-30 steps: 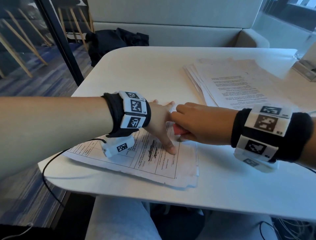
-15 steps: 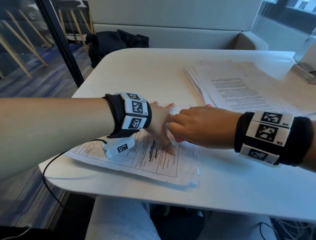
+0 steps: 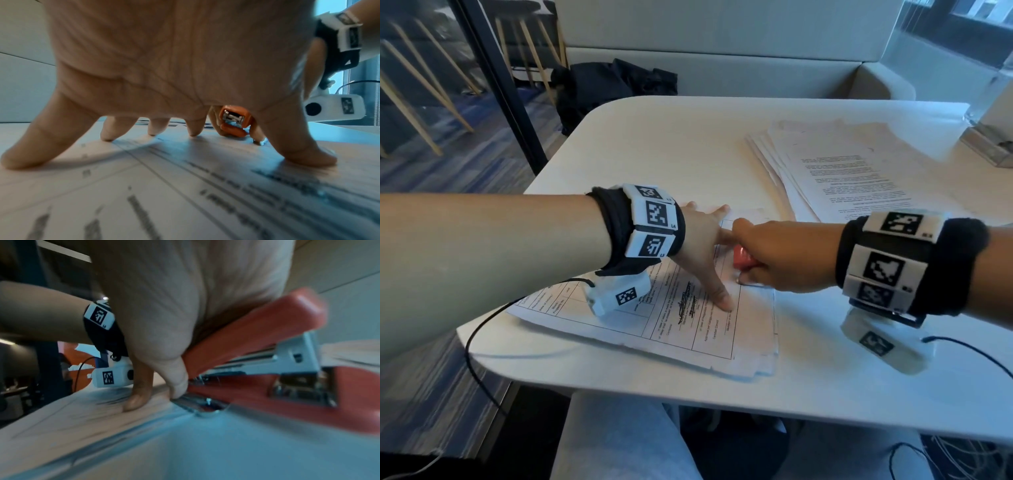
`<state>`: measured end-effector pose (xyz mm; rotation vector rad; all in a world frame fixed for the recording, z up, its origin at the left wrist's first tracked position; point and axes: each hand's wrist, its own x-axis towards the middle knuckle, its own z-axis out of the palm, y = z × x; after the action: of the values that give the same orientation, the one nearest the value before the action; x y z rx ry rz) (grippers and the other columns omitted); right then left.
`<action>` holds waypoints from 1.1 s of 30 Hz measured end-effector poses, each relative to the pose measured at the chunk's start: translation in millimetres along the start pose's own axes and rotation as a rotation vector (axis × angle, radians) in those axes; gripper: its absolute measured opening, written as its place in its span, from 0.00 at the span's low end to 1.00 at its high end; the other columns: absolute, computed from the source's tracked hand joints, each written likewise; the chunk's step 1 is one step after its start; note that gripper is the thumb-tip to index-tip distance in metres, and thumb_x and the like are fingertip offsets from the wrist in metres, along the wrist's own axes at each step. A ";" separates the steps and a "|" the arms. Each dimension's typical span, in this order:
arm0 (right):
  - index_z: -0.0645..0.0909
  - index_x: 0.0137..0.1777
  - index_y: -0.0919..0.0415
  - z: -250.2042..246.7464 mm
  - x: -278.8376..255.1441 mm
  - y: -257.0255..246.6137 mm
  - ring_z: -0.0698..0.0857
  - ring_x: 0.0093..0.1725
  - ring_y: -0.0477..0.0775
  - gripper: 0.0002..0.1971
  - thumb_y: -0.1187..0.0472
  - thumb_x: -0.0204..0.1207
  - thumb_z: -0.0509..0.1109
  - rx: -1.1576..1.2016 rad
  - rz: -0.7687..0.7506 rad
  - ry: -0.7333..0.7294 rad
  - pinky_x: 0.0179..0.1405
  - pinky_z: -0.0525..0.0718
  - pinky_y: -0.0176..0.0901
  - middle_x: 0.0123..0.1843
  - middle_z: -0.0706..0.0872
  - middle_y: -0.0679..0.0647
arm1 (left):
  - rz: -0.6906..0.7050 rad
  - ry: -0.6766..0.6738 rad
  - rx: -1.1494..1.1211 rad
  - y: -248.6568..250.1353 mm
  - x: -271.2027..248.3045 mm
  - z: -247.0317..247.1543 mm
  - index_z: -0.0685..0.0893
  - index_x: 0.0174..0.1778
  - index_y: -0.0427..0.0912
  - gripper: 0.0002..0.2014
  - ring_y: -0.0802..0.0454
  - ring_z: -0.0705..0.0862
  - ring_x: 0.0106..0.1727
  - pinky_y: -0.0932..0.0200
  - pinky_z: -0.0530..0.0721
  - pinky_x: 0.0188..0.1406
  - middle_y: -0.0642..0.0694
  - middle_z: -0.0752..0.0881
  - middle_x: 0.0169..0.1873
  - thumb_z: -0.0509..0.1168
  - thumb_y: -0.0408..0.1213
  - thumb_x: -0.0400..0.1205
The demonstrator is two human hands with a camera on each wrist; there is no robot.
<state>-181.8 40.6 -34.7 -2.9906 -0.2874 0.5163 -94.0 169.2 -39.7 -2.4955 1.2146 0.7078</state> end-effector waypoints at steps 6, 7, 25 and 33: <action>0.67 0.65 0.62 -3.4 13.2 -10.1 0.82 0.35 0.49 0.19 0.54 0.80 0.67 -0.009 0.193 -0.114 0.32 0.82 0.42 0.40 0.84 0.51 | 0.019 0.003 0.031 4.8 -7.3 -3.6 0.48 0.82 0.67 0.55 0.36 0.46 0.84 0.42 0.47 0.81 0.48 0.33 0.83 0.68 0.74 0.61; 0.67 0.66 0.62 -4.8 13.9 -12.6 0.80 0.35 0.48 0.20 0.53 0.80 0.67 -0.041 0.217 -0.127 0.30 0.79 0.39 0.40 0.83 0.52 | 0.021 0.008 0.032 5.7 -8.6 -4.2 0.47 0.82 0.66 0.55 0.38 0.46 0.84 0.43 0.47 0.81 0.47 0.33 0.83 0.67 0.73 0.62; 0.70 0.52 0.52 -3.8 -15.1 10.0 0.80 0.41 0.48 0.14 0.46 0.78 0.69 -0.165 0.135 -0.056 0.46 0.81 0.40 0.44 0.81 0.49 | 0.070 0.079 0.065 13.8 -9.2 1.3 0.43 0.84 0.53 0.59 0.39 0.50 0.84 0.45 0.58 0.79 0.43 0.41 0.85 0.68 0.73 0.65; 0.68 0.58 0.53 0.1 -5.3 16.3 0.67 0.45 0.47 0.13 0.46 0.82 0.63 -0.339 -0.146 0.107 0.47 0.70 0.39 0.46 0.66 0.44 | 0.037 0.015 -0.008 13.8 -7.2 6.4 0.45 0.81 0.69 0.53 0.35 0.36 0.83 0.41 0.46 0.81 0.47 0.32 0.83 0.64 0.76 0.63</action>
<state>-184.0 23.6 -35.1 -3.2694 -0.6379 0.3190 -110.7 168.4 -41.7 -2.4953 1.2681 0.7058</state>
